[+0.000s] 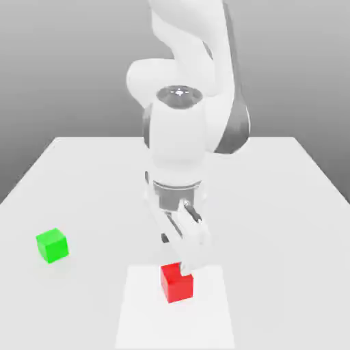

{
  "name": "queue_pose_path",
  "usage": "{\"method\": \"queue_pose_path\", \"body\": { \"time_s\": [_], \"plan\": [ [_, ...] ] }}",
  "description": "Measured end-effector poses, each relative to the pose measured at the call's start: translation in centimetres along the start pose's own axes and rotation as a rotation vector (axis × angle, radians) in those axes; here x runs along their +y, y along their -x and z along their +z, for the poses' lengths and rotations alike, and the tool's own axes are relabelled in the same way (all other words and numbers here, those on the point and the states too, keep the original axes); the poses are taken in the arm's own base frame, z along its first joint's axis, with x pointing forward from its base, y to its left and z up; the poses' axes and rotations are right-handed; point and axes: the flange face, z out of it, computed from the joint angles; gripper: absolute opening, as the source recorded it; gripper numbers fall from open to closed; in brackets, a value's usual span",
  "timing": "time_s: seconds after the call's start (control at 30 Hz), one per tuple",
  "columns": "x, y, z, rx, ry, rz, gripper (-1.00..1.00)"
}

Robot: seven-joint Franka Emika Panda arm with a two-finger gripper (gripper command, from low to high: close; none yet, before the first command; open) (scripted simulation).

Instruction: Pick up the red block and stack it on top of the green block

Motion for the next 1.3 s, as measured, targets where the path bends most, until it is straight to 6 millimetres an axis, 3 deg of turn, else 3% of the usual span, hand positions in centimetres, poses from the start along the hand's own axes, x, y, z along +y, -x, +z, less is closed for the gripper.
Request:
{"method": "queue_pose_path", "body": {
  "time_s": [0.27, 0.57, 0.6, 0.83, 1.3],
  "plan": [
    [-0.6, 0.1, 2.1, -0.011, -0.007, 0.019, 0.0],
    [0.1, -0.3, 6.3, -0.001, 0.006, 0.013, 0.0],
    [0.3, -0.4, 6.6, 0.001, 0.007, 0.012, -1.0],
    [0.2, -0.4, 6.6, -0.001, 0.005, 0.012, -1.0],
    [-0.4, 0.1, 0.9, -0.009, -0.006, 0.015, -1.0]
  ]
}}
